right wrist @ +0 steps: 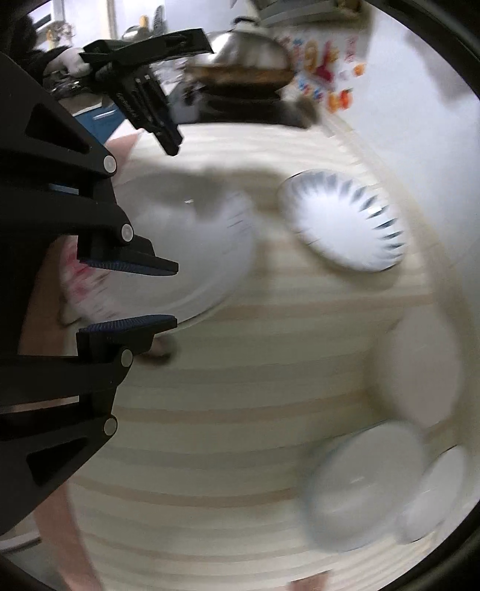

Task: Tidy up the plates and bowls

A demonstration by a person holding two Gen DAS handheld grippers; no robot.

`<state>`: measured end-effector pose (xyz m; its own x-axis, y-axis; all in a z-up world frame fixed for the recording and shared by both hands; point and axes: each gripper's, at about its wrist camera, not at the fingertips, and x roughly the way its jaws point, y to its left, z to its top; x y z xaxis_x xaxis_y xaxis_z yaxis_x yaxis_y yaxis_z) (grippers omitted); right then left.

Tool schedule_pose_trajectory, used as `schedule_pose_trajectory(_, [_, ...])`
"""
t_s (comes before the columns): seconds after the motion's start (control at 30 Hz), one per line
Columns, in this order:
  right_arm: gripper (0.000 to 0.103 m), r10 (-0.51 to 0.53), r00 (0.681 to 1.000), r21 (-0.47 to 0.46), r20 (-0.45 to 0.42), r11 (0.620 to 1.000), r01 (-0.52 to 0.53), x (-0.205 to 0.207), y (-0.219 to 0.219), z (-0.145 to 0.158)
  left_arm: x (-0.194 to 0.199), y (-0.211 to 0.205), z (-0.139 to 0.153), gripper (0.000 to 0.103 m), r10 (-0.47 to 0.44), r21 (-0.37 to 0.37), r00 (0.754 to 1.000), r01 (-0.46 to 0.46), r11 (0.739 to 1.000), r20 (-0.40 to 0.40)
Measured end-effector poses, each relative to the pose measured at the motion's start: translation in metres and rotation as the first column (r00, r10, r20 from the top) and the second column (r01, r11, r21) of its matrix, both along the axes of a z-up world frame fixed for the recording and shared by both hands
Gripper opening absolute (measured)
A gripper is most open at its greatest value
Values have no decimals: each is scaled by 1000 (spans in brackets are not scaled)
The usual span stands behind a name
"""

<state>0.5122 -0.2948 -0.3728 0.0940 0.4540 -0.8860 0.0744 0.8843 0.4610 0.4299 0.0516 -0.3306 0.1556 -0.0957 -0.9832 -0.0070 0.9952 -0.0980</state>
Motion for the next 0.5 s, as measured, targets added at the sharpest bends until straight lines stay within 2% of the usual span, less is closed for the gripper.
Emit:
schedule_pose_trajectory(0.1, [28,-29,998,-13,50,999,30,44,16,-5,51,11,-5,28,50,-14,999,-50,999,19])
schedule_pose_trajectory(0.2, [28,-16,998,-50,57,999,19,85,33,-19,102,13,-18,28,70,-26,998,-70,997,3])
schedule_pose_trajectory(0.33, [28,9,999,-111,41,994,-4,130,51,-40,145,15,-46,28,70,-26,996,-71,997,-52])
schedule_pose_trajectory(0.5, [28,31,999,-142,11,989,-29,159,59,-60,170,11,-73,28,56,-59,993,-63,996,-108])
